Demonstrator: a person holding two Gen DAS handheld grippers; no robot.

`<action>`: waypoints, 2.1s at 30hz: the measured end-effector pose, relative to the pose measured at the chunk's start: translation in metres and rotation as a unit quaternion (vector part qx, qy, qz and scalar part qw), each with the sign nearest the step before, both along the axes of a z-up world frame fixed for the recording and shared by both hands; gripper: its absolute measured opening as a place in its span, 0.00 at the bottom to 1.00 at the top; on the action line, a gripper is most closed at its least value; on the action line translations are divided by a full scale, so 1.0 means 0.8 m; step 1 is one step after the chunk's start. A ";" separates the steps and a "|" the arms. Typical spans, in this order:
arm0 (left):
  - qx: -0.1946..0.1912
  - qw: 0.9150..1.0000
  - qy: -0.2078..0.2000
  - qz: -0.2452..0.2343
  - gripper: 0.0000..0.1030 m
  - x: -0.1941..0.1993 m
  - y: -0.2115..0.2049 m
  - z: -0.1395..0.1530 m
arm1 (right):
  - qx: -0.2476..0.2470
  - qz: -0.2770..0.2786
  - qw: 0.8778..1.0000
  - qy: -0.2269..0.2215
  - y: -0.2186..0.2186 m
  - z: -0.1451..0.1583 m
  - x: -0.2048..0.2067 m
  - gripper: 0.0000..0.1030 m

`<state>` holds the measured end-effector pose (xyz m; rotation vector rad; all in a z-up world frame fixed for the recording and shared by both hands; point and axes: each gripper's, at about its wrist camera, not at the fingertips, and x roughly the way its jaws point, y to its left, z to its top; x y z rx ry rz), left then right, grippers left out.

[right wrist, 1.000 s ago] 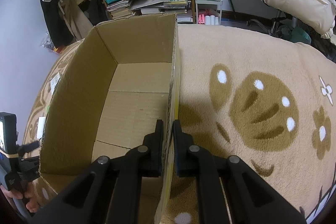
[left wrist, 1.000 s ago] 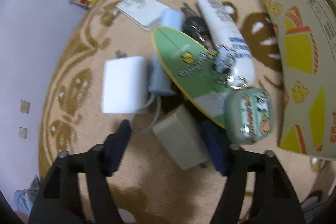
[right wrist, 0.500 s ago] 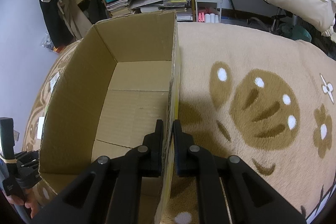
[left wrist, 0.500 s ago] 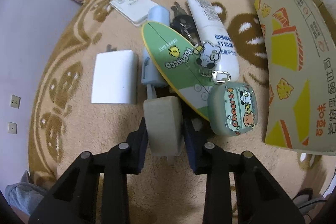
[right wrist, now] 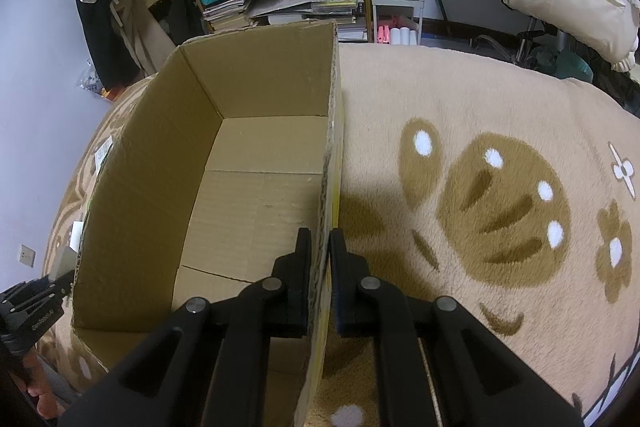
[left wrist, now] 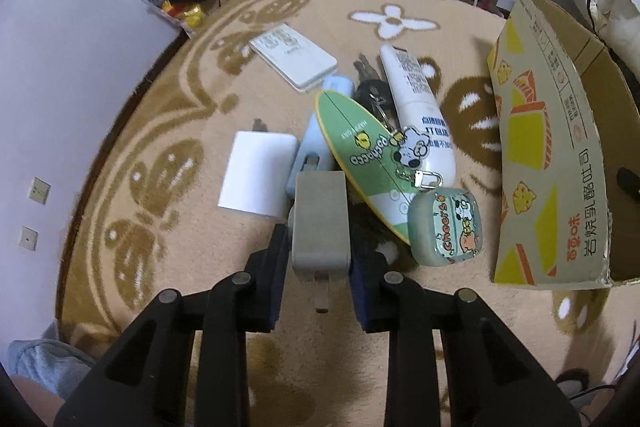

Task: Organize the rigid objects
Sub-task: 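Grasp the beige plug block with the left tool and lift it, then carry the beige plug block with the left tool over the box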

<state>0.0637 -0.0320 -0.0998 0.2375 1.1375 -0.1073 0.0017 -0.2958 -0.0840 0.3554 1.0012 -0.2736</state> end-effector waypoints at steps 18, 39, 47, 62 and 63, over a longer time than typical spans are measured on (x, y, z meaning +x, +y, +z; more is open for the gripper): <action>0.046 0.999 0.002 0.000 0.26 0.007 -0.004 -0.016 | 0.000 0.000 1.000 0.001 0.001 0.000 0.000 0.09; 0.062 0.998 -0.021 -0.027 0.26 -0.006 -0.009 -0.008 | -0.001 0.001 1.000 0.002 0.002 -0.002 -0.001 0.09; -0.007 0.999 -0.029 -0.034 0.26 0.010 0.009 0.036 | -0.001 0.001 1.000 0.002 0.003 -0.002 -0.001 0.10; -0.008 0.995 -0.081 -0.055 0.26 0.007 0.001 0.105 | 0.008 0.004 1.000 -0.001 0.006 -0.003 -0.003 0.10; -0.009 0.995 -0.085 -0.058 0.26 0.007 0.000 0.112 | 0.007 0.005 1.000 -0.001 0.006 -0.003 -0.004 0.10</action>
